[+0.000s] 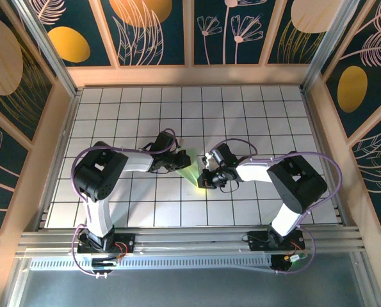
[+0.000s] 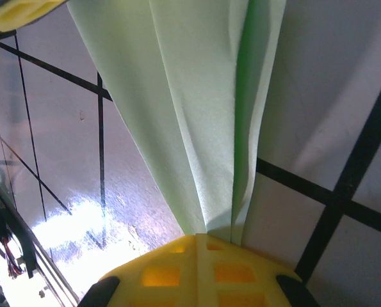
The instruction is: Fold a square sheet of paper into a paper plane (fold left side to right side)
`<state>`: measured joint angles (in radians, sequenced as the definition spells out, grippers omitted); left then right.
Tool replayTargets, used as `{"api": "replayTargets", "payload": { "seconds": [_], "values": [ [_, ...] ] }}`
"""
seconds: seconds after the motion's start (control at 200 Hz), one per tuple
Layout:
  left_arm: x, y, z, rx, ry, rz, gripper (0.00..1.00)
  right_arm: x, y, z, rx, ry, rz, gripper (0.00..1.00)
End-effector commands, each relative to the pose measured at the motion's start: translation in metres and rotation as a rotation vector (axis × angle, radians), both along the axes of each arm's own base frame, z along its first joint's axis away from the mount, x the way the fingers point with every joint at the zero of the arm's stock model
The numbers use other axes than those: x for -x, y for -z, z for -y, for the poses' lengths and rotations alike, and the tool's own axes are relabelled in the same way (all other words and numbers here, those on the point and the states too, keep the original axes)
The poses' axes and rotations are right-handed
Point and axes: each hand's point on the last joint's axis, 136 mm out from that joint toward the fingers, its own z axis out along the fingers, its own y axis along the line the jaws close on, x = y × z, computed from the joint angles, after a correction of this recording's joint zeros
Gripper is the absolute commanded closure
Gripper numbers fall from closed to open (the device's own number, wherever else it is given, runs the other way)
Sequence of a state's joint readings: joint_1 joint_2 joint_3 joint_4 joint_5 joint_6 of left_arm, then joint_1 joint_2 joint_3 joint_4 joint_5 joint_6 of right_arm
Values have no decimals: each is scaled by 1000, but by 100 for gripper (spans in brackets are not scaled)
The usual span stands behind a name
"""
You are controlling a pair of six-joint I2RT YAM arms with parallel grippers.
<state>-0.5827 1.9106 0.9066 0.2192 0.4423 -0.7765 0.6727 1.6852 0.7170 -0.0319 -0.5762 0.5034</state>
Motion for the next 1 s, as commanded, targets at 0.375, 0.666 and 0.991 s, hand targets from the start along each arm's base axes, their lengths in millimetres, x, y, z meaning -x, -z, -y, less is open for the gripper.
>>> {"api": "replayTargets", "payload": {
  "seconds": [0.375,0.666,0.991],
  "values": [
    [11,47,-34,-178,-71,-87,100,48,20,24,98,-11,-159,100],
    [10,46,-33,-173,-70,-84,100,43,-4,17,48,-23,-123,100],
    [9,42,-31,-155,-67,-77,100,-6,-58,5,-84,11,38,100]
  ]
}}
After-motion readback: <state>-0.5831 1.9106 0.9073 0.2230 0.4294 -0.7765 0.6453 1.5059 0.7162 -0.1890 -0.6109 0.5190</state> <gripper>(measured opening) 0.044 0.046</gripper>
